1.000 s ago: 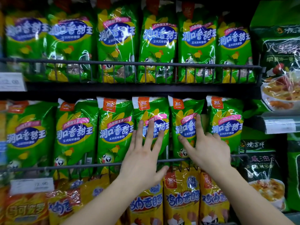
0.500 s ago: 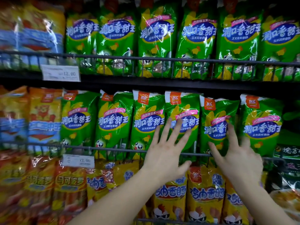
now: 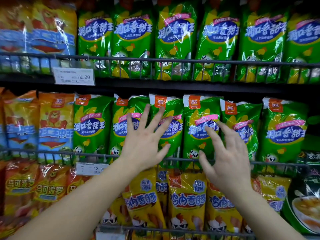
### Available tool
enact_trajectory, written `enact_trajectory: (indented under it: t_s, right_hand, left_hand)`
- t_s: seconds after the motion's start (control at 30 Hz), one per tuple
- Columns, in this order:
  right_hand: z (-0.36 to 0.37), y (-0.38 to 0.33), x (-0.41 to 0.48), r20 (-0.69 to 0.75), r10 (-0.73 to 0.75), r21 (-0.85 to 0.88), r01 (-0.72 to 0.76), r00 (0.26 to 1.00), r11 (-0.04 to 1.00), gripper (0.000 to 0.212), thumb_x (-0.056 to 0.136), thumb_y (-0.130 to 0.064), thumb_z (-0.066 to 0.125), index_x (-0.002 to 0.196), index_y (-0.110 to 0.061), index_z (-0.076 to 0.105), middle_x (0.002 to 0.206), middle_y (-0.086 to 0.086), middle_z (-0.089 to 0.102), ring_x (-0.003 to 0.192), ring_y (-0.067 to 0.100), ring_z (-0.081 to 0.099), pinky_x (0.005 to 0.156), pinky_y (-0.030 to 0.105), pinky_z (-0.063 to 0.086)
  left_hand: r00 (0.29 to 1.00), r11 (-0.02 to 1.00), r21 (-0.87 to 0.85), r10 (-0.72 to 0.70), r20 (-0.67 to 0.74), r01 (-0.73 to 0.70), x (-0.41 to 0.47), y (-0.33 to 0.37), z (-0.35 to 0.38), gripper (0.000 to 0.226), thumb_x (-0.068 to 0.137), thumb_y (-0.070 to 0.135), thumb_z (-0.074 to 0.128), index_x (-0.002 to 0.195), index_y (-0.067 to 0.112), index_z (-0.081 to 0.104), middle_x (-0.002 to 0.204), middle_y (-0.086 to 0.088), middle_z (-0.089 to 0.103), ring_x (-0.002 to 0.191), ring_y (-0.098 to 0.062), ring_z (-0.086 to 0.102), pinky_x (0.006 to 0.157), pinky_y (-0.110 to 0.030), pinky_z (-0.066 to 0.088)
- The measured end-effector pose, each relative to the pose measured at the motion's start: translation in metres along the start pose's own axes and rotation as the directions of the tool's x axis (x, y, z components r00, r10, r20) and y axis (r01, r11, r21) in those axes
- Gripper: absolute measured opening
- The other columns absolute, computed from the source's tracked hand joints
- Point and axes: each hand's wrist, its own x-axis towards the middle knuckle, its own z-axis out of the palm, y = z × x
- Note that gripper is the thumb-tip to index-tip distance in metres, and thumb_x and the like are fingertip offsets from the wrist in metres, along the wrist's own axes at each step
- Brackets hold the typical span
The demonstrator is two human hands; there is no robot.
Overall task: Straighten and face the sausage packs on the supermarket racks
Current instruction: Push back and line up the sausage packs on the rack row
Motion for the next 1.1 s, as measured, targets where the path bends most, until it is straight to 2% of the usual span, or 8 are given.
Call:
enact_trajectory:
  t_s: [0.1,0.17,0.3,0.43,0.6,0.77,0.93,1.1]
  right_hand:
    - [0.008,-0.023,0.013,0.068,-0.082,-0.028,0.084,0.994,0.996,0.066,0.088,-0.051,0.046,0.150,-0.027,0.038,0.157,0.006,0.033,0.145,0.031,0.028,0.116,0.059,0.024]
    - [0.012,-0.041,0.023,0.114,-0.122,-0.021,0.125,0.986,0.992,0.068,0.089,-0.052,0.043,0.152,-0.029,0.033,0.158,0.004,0.032,0.148,0.028,0.024,0.118,0.058,0.022]
    - [0.022,-0.069,0.047,0.169,-0.150,-0.043,0.159,0.974,0.986,0.072,0.090,-0.056,0.041,0.155,-0.027,0.025,0.161,0.005,0.026,0.150,0.028,0.019,0.119,0.057,0.017]
    - [0.034,-0.083,0.067,0.222,-0.158,-0.131,0.189,0.962,0.973,0.081,0.091,-0.066,0.034,0.158,-0.028,0.009,0.165,0.007,0.012,0.152,0.028,0.007,0.120,0.059,0.007]
    - [0.047,-0.086,0.067,0.272,-0.121,-0.209,0.181,0.955,0.961,0.078,0.093,-0.072,0.015,0.157,-0.032,-0.004,0.166,0.005,0.001,0.152,0.028,-0.010,0.117,0.063,-0.003]
    - [0.052,-0.091,0.071,0.270,-0.155,-0.206,0.214,0.950,0.955,0.074,0.095,-0.073,0.014,0.157,-0.036,-0.003,0.166,0.003,0.004,0.152,0.029,-0.007,0.117,0.062,-0.007]
    - [0.057,-0.092,0.079,0.279,-0.222,-0.167,0.275,0.934,0.947,0.073,0.095,-0.072,0.018,0.157,-0.036,0.001,0.166,0.003,0.005,0.152,0.028,-0.003,0.119,0.061,-0.001]
    - [0.058,-0.089,0.086,0.294,-0.283,-0.133,0.333,0.913,0.934,0.074,0.095,-0.073,0.017,0.157,-0.035,0.005,0.166,0.000,0.005,0.153,0.028,-0.003,0.118,0.062,0.000]
  left_hand:
    - [1.000,0.999,0.036,-0.014,0.003,0.014,0.011,-0.016,0.001,0.081,0.087,0.074,0.022,0.155,0.039,-0.003,0.163,0.005,-0.016,0.149,-0.032,-0.018,0.109,-0.074,0.006]
    - [0.998,0.998,0.029,-0.054,-0.012,0.054,0.010,-0.032,0.001,0.080,0.086,0.075,0.019,0.154,0.040,-0.005,0.163,0.006,-0.014,0.148,-0.031,-0.020,0.110,-0.074,0.005]
    - [0.996,0.996,0.016,-0.085,-0.017,0.086,0.002,-0.063,0.003,0.083,0.086,0.075,0.019,0.156,0.035,0.000,0.164,0.004,-0.004,0.150,-0.028,-0.012,0.115,-0.068,0.005]
    - [0.999,0.999,0.036,-0.035,-0.014,0.036,0.000,-0.081,0.006,0.085,0.085,0.077,0.021,0.156,0.032,0.008,0.165,0.003,0.001,0.151,-0.028,-0.004,0.119,-0.058,0.004]
    - [0.999,0.998,0.061,-0.022,-0.033,0.024,-0.001,-0.086,0.009,0.085,0.086,0.079,0.018,0.156,0.032,0.011,0.164,0.002,0.007,0.151,-0.031,0.006,0.119,-0.058,0.007]
    - [0.999,0.996,0.081,-0.035,-0.036,0.038,-0.001,-0.090,0.011,0.085,0.086,0.080,0.016,0.156,0.032,0.014,0.164,0.000,0.013,0.150,-0.033,0.014,0.119,-0.057,0.007]
    - [0.996,0.993,0.085,-0.077,-0.037,0.080,-0.002,-0.091,0.012,0.085,0.086,0.080,0.014,0.155,0.030,0.019,0.162,-0.001,0.019,0.148,-0.032,0.021,0.119,-0.057,0.008]
    - [0.990,0.986,0.097,-0.133,-0.036,0.136,-0.004,-0.088,0.014,0.088,0.084,0.081,0.009,0.156,0.032,0.016,0.163,0.000,0.014,0.149,-0.030,0.019,0.119,-0.057,0.003]
